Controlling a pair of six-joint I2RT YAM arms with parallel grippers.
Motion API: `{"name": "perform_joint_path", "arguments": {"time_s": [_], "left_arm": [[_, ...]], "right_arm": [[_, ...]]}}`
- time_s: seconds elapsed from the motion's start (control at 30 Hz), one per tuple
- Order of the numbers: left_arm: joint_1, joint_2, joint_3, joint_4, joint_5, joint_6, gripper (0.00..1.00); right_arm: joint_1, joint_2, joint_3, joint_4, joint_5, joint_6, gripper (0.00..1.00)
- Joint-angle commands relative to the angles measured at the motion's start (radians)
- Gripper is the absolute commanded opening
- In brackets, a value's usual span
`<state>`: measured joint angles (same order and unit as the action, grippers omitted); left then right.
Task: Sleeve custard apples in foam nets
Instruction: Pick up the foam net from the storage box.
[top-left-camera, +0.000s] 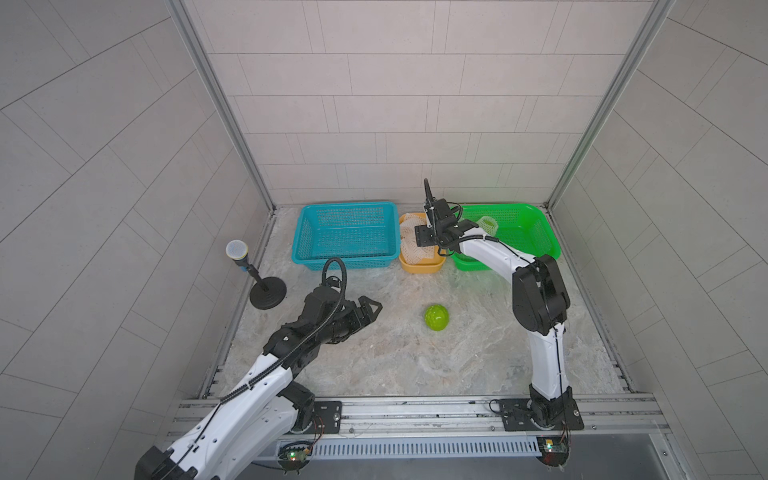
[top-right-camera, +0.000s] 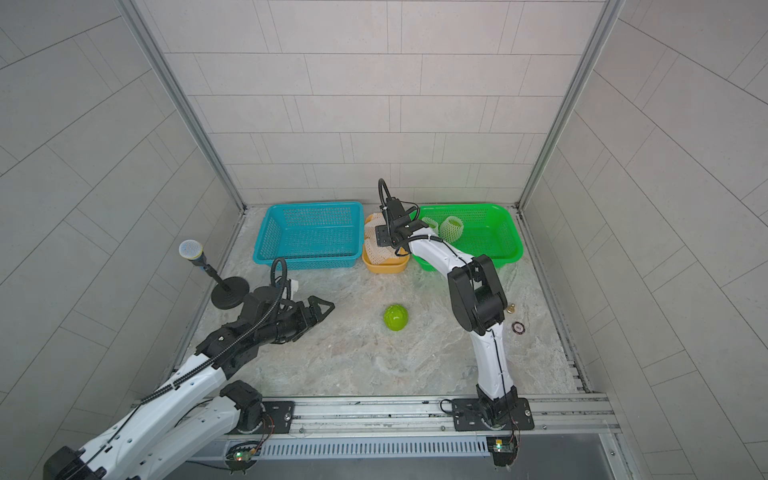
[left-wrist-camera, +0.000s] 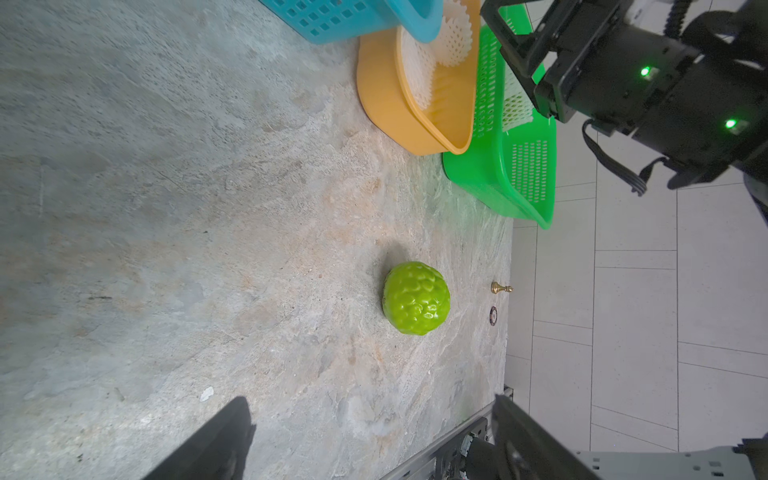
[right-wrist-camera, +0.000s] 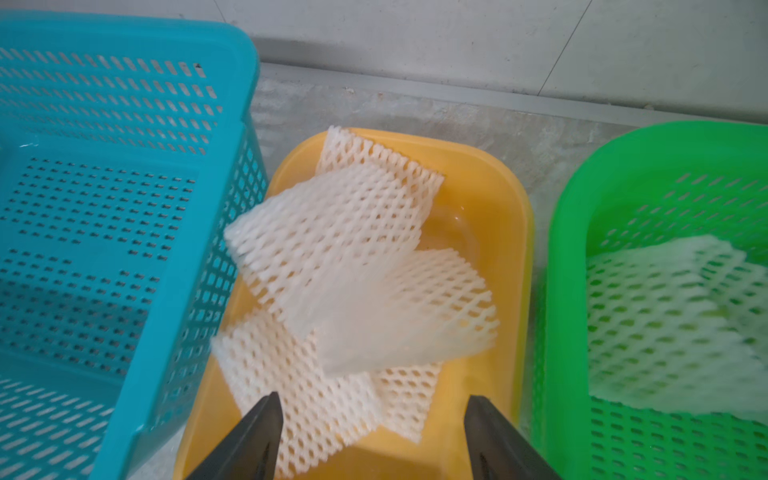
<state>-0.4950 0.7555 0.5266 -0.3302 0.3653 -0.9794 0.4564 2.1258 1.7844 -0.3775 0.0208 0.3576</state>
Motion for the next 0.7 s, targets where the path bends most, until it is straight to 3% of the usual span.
{"name": "perform_joint_path", "arguments": {"time_s": [0.0, 0.13, 0.4, 0.67], "left_arm": [[0.006, -0.007, -0.011, -0.010, -0.008, -0.004, 0.94], [0.005, 0.000, -0.011, -0.006, -0.006, -0.003, 0.94], [0.006, 0.015, -0.013, 0.007, -0.004, -0.001, 0.94], [0.005, 0.015, -0.023, 0.028, 0.001, -0.005, 0.93]], "right_arm": [[-0.009, 0.053, 0.092, -0.064, -0.002, 0.008, 0.75], [-0.009, 0.115, 0.166, -0.109, 0.008, -0.014, 0.80], [-0.009, 0.163, 0.181, -0.128, -0.006, -0.005, 0.71], [-0.009, 0.144, 0.137, -0.120, -0.016, -0.016, 0.47]]}}
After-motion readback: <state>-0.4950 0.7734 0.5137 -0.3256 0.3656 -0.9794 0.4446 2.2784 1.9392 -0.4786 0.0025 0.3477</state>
